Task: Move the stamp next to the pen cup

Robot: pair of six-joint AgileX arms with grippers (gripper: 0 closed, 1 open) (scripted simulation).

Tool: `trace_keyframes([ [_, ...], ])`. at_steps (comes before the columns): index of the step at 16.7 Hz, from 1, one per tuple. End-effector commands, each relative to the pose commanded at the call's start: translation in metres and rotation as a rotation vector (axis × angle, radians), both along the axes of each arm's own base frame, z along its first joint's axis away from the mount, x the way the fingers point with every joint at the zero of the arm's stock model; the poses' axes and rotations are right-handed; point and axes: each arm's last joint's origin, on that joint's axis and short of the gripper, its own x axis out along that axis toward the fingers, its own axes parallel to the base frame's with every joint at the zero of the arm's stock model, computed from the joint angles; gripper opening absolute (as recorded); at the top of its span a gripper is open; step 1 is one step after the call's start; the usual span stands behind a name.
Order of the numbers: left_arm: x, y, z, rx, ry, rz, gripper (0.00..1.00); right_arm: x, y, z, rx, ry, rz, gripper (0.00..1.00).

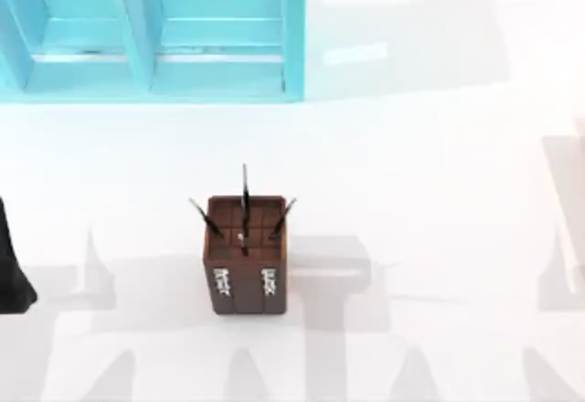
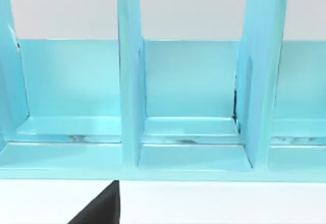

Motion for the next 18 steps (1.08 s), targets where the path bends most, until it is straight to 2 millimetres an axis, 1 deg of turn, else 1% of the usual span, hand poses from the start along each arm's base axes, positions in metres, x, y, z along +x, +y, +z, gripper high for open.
trace_keyframes([
  [3,0.000,0.000,0.002,0.003,0.010,0.003,1.00,0.000,0.000,0.000,0.000,0.000,0.000,1.00],
  [5,0.000,0.002,0.011,0.015,0.060,0.016,1.00,0.000,0.000,0.000,0.000,0.000,0.000,1.00],
  [8,0.005,0.005,0.037,0.044,0.204,0.043,1.00,0.000,0.000,0.000,0.000,0.000,0.000,1.00],
  [10,0.015,0.009,0.057,0.064,0.350,0.060,1.00,0.000,0.000,0.000,0.000,0.000,0.000,1.00],
  [13,0.044,0.019,0.080,0.084,0.642,0.073,1.00,0.000,0.000,0.000,0.000,0.000,0.000,1.00],
  [16,0.081,0.033,0.092,0.085,0.942,0.069,1.00,0.000,0.000,0.000,0.000,0.000,0.000,1.00],
  [18,0.105,0.043,0.097,0.078,1.110,0.058,1.00,0.000,0.000,0.000,0.000,0.000,0.000,1.00],
])
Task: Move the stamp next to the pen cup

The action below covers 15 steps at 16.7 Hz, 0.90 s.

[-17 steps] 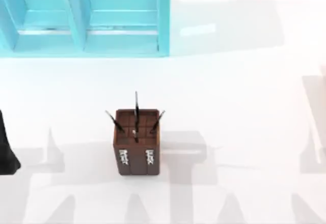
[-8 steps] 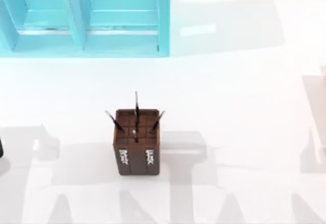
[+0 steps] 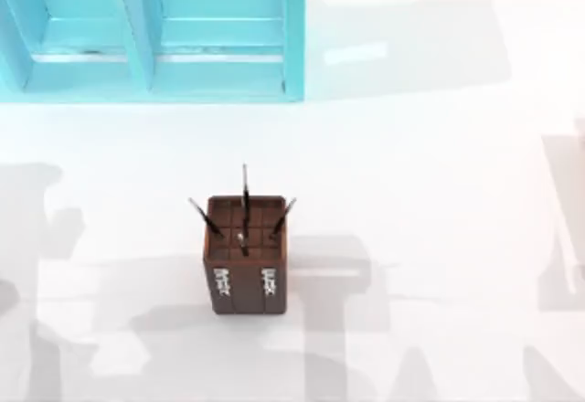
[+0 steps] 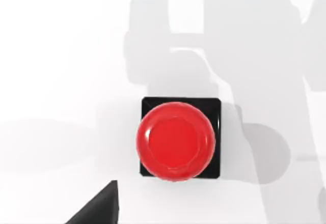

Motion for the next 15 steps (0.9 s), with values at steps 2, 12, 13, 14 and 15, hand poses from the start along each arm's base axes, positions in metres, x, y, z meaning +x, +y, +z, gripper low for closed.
trace_keyframes([
  [2,0.024,0.012,0.001,-0.020,0.148,0.000,1.00,0.000,0.000,0.000,0.000,0.000,0.000,1.00],
  [12,0.080,0.045,-0.008,-0.088,0.461,-0.006,1.00,0.000,0.000,0.000,0.000,0.000,0.000,1.00],
  [13,0.080,0.045,-0.008,-0.088,0.461,-0.006,1.00,0.000,0.000,0.000,0.000,0.000,0.000,1.00],
  [14,0.080,0.045,-0.008,-0.088,0.461,-0.006,1.00,0.000,0.000,0.000,0.000,0.000,0.000,1.00],
  [15,0.080,0.043,-0.008,-0.086,0.458,-0.010,1.00,0.000,0.000,0.000,0.000,0.000,0.000,1.00],
])
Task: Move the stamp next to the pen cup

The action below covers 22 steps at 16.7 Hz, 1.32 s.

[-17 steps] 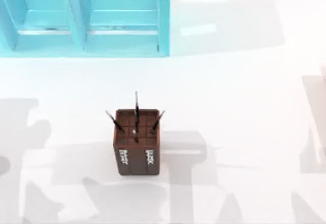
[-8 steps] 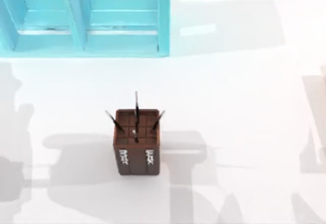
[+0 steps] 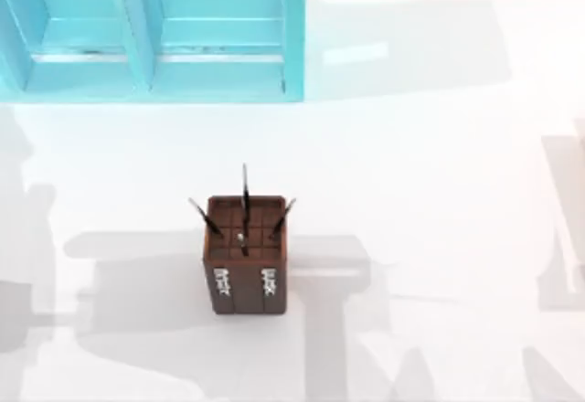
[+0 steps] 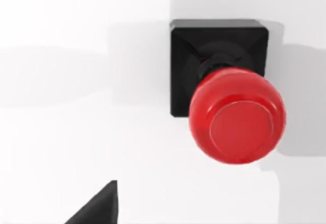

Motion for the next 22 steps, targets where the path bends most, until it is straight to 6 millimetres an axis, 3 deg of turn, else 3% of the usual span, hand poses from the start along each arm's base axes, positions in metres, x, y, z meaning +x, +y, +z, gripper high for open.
trace_keyframes([
  [3,0.001,0.001,-0.012,-0.002,0.006,0.003,1.00,0.000,0.000,0.000,0.000,0.000,0.000,1.00],
  [11,0.001,0.002,-0.095,0.000,-0.001,0.004,1.00,0.000,0.000,0.000,0.000,0.000,0.000,1.00],
  [16,0.000,0.002,-0.100,-0.001,0.002,0.004,1.00,0.000,0.000,0.000,0.000,0.000,0.000,1.00],
  [22,0.000,0.002,-0.100,-0.001,0.002,0.004,0.55,0.000,0.000,0.000,0.000,0.000,0.000,1.00],
])
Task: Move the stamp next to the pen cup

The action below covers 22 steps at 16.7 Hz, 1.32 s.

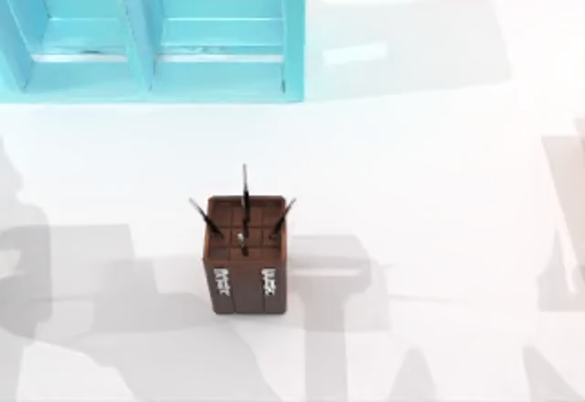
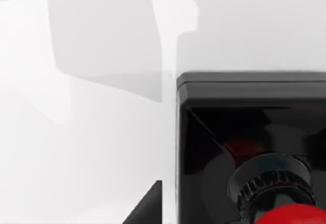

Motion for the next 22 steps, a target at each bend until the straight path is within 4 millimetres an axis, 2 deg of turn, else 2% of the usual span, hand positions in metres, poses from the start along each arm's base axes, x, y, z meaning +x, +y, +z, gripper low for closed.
trace_keyframes([
  [7,0.000,0.000,0.000,0.000,0.000,0.000,0.02,0.000,0.000,0.000,0.000,0.000,0.000,1.00],
  [17,0.001,-0.001,0.001,0.000,-0.002,-0.002,0.00,0.000,0.000,0.000,0.000,0.000,0.000,1.00],
  [19,0.006,-0.010,0.011,0.001,-0.006,0.001,0.00,0.000,0.000,0.000,0.000,0.000,0.000,1.00],
  [22,0.017,-0.041,0.042,0.000,0.002,0.006,0.00,0.000,0.000,0.000,0.000,0.000,0.000,1.00],
])
